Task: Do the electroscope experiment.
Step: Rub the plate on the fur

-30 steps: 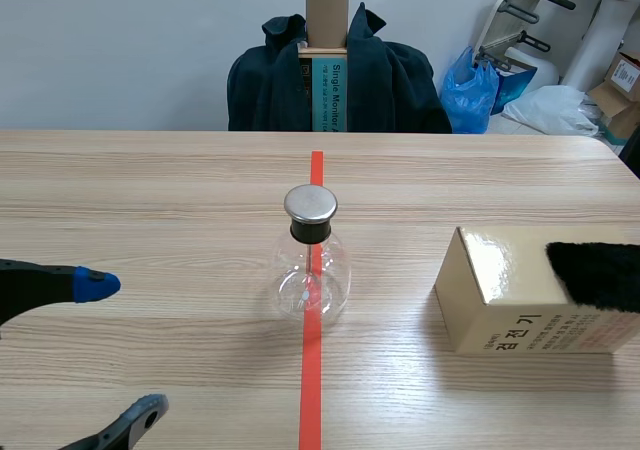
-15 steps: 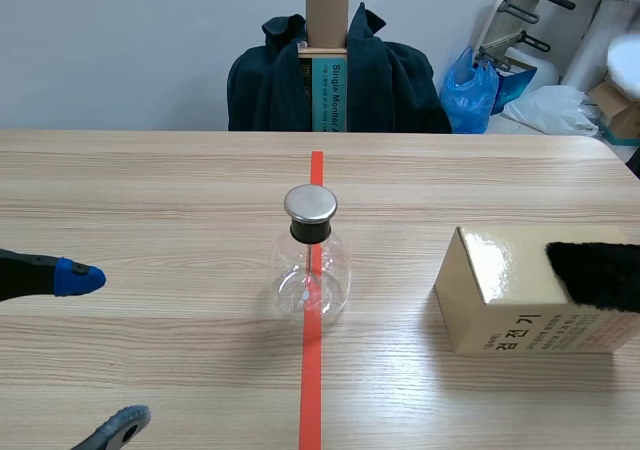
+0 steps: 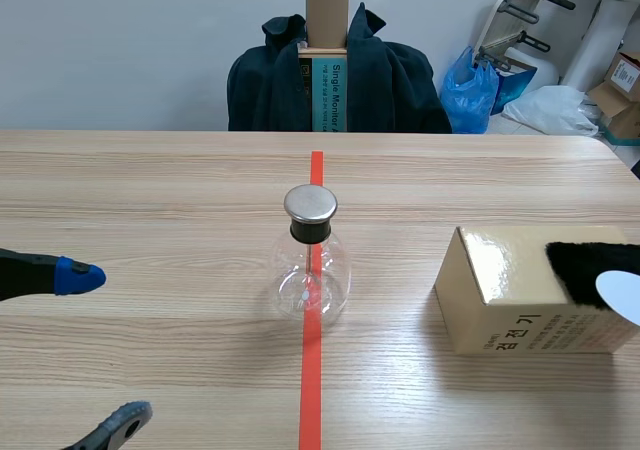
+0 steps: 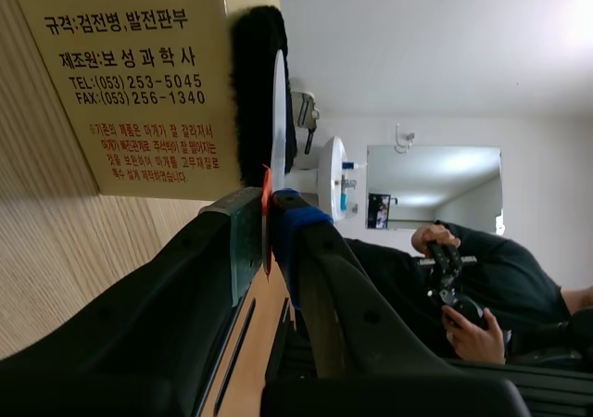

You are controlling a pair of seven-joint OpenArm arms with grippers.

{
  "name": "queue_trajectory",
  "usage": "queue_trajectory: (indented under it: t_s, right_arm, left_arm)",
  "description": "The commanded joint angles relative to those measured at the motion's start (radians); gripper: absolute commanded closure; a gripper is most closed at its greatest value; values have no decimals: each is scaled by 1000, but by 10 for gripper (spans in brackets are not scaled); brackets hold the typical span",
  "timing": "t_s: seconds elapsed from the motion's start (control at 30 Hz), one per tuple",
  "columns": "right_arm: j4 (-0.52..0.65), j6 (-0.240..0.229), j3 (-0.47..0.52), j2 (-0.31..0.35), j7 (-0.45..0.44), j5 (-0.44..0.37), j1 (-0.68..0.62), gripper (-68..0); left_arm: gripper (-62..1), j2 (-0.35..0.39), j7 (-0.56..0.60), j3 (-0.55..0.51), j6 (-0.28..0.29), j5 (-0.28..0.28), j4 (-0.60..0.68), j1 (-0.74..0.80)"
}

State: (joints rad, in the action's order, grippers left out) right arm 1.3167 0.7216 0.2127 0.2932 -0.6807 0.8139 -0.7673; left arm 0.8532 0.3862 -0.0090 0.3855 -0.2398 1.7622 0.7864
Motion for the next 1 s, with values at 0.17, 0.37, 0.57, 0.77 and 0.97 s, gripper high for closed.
queue_trajectory:
  t_s: [0.17, 0.37, 0.57, 0.77, 0.97]
  right_arm:
    - [-29, 61, 3, 14, -8, -14, 75, -7]
    - [-63, 61, -40, 14, -77, 31, 97, -7]
    - [-82, 61, -80, 15, 60, 47, 102, -7]
    - [-82, 61, -83, 17, 52, 60, 103, -7]
    - [-82, 61, -68, 18, 179, 51, 108, -7]
  left_arm:
    - [-623, -8, 15, 5, -2, -11, 6, -3]
    - [-623, -8, 14, 5, -2, -10, 6, -3]
    - [-623, -8, 14, 5, -2, -10, 6, -3]
    - [-623, -8, 14, 5, -2, -10, 6, -3]
    - [-623, -8, 14, 5, -2, -10, 6, -3]
